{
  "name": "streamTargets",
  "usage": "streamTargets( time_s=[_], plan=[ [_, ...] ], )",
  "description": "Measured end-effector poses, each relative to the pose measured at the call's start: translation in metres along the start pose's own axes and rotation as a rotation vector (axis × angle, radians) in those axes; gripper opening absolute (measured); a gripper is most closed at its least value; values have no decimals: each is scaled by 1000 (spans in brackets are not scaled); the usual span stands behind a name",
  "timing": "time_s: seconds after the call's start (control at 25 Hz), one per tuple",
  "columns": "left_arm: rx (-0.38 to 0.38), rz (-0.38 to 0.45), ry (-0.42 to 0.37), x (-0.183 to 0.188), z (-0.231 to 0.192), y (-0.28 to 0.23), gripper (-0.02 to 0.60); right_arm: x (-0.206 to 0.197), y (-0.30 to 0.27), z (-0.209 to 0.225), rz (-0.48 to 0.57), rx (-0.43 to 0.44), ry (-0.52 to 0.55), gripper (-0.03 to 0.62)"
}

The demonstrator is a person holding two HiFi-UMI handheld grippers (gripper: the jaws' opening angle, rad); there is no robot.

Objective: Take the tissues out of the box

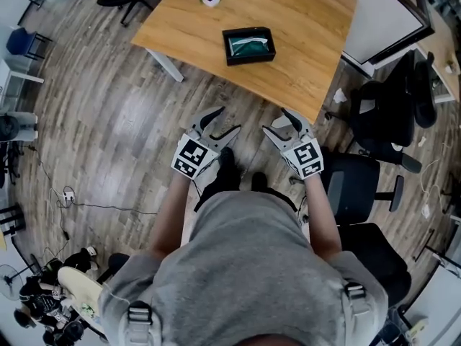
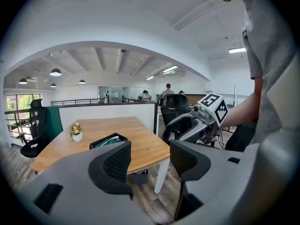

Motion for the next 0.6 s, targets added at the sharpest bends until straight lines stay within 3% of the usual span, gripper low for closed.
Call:
streamTargets(
  time_s=[0.6],
  plan=[
    [-103, -21, -20, 2, -73, 13, 273, 16, -58, -12, -17, -102, -27, 322]
  ],
)
Point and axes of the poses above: the fingertips, and each gripper's own axes: y backward along the fingers, z to its right, x out of its top, the point moved 6 cm from there along y, backward along the fingers, and after that the axes turned 14 degrees about -x, right-handed, at the moved point
